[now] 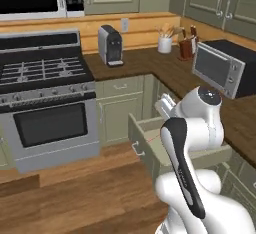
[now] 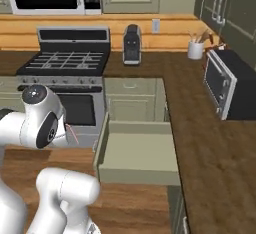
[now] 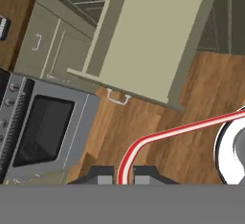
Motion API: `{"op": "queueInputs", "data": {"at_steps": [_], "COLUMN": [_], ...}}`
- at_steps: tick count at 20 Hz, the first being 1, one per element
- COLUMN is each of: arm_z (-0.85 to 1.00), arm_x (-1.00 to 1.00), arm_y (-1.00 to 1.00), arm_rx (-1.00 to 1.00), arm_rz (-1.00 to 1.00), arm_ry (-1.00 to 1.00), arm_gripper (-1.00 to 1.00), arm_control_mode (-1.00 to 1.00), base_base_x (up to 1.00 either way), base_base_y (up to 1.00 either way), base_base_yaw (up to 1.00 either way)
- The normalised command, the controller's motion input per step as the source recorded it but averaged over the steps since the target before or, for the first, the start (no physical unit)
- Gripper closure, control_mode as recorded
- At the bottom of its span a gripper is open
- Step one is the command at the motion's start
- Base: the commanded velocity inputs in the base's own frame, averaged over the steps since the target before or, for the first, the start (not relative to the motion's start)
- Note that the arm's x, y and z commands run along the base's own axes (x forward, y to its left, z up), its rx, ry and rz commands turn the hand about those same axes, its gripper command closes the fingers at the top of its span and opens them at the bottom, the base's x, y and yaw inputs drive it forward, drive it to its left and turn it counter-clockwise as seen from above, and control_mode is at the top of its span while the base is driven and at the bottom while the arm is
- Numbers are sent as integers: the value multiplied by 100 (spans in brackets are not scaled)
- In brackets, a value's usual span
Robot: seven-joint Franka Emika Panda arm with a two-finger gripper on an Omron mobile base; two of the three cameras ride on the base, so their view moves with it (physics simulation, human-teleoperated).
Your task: Take a straw from the drawer in front and place it inside the glass cup on the dining counter.
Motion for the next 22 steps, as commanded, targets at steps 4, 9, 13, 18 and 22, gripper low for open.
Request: {"op": "queueInputs", "data": {"at_steps": [4, 9, 13, 18, 22], "arm_z": [0, 0, 0, 0, 0], "arm_x": [0, 0, 0, 0, 0], "arm_y": [0, 0, 0, 0, 0], "arm_rx": [0, 0, 0, 0, 0], "arm_rz": [0, 0, 0, 0, 0], "arm_ry": [0, 0, 0, 0, 0], "arm_gripper": [100, 100, 100, 100, 100], "arm_control_mode": [100, 100, 100, 100, 100], "base_base_x": [0, 0, 0, 0, 0], "base_base_y": [0, 0, 17, 51, 42], "base_base_yaw": [63, 57, 48, 41, 42]}}
